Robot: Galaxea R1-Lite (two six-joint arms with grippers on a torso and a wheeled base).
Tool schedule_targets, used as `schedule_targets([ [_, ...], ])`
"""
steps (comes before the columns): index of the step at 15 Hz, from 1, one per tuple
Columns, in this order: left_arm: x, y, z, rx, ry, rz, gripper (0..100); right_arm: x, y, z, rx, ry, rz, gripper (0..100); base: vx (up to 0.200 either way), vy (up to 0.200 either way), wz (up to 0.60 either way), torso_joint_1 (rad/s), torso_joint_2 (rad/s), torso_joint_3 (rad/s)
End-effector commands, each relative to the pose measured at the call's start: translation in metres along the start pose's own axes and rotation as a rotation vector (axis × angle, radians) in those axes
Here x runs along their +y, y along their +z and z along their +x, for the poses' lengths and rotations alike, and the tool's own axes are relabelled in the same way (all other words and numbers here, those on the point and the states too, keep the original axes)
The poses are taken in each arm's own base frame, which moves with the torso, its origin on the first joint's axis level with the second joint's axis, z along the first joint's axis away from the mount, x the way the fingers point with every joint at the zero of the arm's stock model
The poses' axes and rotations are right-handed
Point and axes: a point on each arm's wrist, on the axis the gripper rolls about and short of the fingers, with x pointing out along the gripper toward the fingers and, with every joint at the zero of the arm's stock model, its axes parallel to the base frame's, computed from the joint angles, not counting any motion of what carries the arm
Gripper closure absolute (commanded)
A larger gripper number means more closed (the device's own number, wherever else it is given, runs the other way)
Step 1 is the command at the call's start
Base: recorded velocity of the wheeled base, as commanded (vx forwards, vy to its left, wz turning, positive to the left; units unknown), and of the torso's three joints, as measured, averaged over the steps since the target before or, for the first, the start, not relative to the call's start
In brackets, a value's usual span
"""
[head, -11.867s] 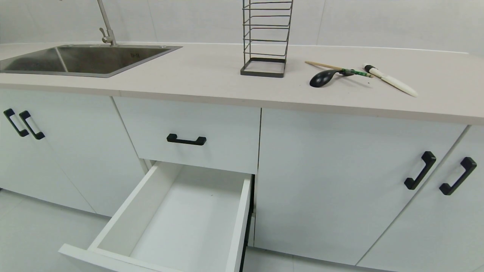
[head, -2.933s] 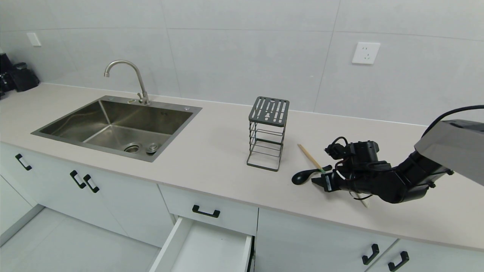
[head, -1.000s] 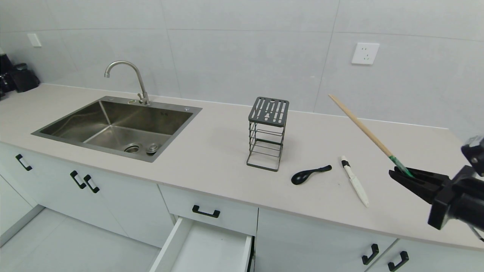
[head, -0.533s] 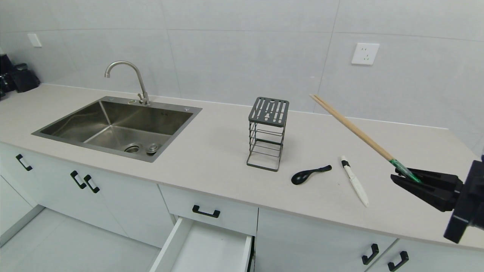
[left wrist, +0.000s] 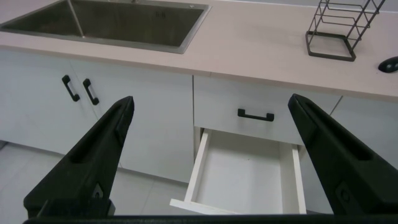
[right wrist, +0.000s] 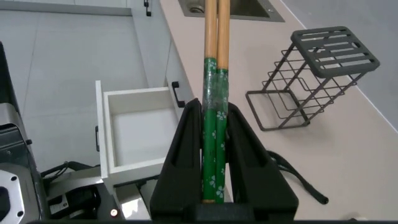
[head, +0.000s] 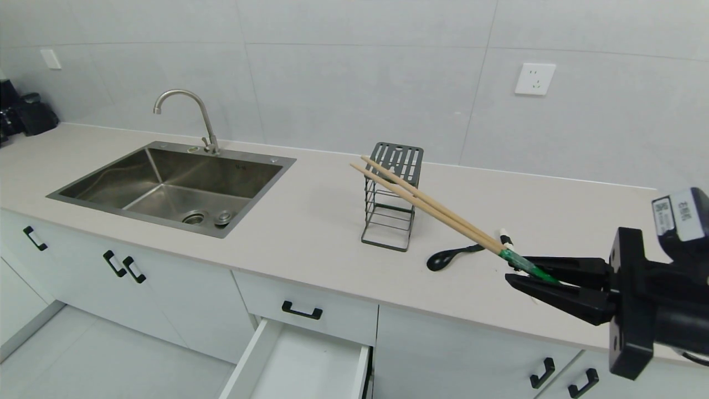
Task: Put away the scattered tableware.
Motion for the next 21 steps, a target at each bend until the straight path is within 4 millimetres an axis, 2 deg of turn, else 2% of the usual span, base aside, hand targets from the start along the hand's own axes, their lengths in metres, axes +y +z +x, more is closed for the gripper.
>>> schedule_targets([
  [1, 0.000, 0.000, 0.000, 0.001, 0.000, 0.000, 0, 0.000, -0.002, 0.008, 0.018, 0.019, 0.006, 100, 0.000, 0.000, 0.00, 0.000, 0.00, 0.000],
  [4, 0.000, 0.000, 0.000, 0.001, 0.002, 0.000, 0, 0.004, -0.001, 0.041, 0.026, 0.095, -0.003, 100, 0.000, 0.000, 0.00, 0.000, 0.00, 0.000],
  [6, 0.000, 0.000, 0.000, 0.001, 0.000, 0.000, 0, 0.019, -0.002, 0.055, 0.049, 0.137, -0.004, 100, 0.000, 0.000, 0.00, 0.000, 0.00, 0.000],
  [12, 0.000, 0.000, 0.000, 0.001, 0.000, 0.000, 0, 0.029, -0.024, 0.093, 0.134, 0.184, 0.077, 100, 0.000, 0.000, 0.00, 0.000, 0.00, 0.000],
  [14, 0.000, 0.000, 0.000, 0.001, 0.002, 0.000, 0, 0.033, -0.018, 0.098, 0.102, 0.201, 0.059, 100, 0.000, 0.000, 0.00, 0.000, 0.00, 0.000],
  [17, 0.000, 0.000, 0.000, 0.001, 0.000, 0.000, 0, 0.036, 0.007, 0.104, 0.019, 0.215, 0.029, 100, 0.000, 0.000, 0.00, 0.000, 0.00, 0.000],
  [19, 0.000, 0.000, 0.000, 0.001, 0.000, 0.000, 0, 0.039, 0.005, 0.106, 0.042, 0.187, 0.018, 100, 0.000, 0.000, 0.00, 0.000, 0.00, 0.000],
  [21, 0.000, 0.000, 0.000, 0.001, 0.002, 0.000, 0, 0.060, -0.004, 0.118, 0.147, 0.091, -0.011, 100, 0.000, 0.000, 0.60, -0.002, 0.01, 0.000],
])
